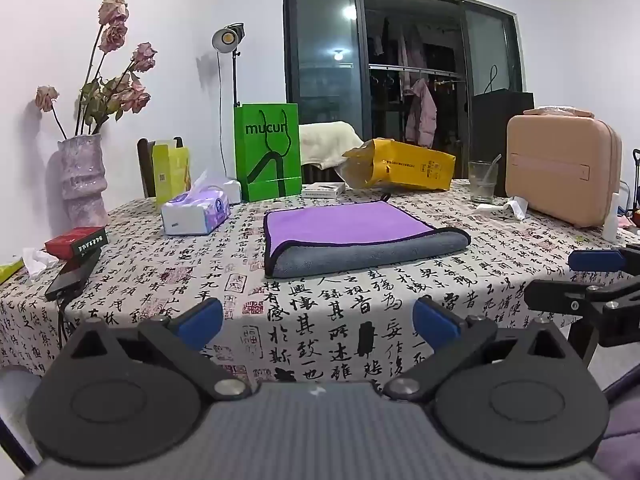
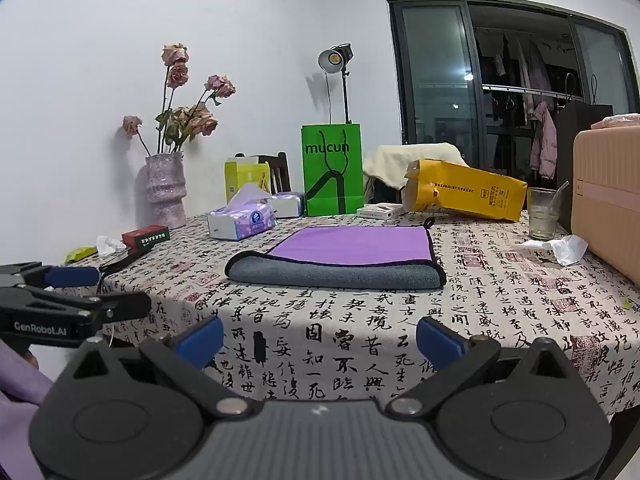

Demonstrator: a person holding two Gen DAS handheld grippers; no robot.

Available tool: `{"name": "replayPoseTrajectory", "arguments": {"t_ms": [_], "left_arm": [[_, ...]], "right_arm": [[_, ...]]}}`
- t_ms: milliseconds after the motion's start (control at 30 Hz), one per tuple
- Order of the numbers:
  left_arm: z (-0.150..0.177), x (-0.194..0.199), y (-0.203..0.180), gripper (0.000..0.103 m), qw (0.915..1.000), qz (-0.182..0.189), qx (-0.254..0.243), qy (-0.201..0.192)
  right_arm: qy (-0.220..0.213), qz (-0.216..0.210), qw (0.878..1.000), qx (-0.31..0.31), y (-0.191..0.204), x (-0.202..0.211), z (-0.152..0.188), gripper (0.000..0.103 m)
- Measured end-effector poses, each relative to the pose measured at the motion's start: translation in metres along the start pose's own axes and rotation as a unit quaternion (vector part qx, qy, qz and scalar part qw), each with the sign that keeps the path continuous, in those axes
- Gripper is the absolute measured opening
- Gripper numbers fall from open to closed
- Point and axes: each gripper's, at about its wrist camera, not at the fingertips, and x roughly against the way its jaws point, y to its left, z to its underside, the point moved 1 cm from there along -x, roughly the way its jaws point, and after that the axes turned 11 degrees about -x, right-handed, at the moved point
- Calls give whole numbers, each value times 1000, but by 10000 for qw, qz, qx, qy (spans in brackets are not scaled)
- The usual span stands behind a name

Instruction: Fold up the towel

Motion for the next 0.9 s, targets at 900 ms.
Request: {"name": "replayPoseTrajectory", "arguments": {"t_ms": [900], "left_arm": [[1, -2, -2, 103, 10000, 25, -59, 19]], "right_arm": [[19, -28, 10000, -6, 0, 0, 1, 103]]}}
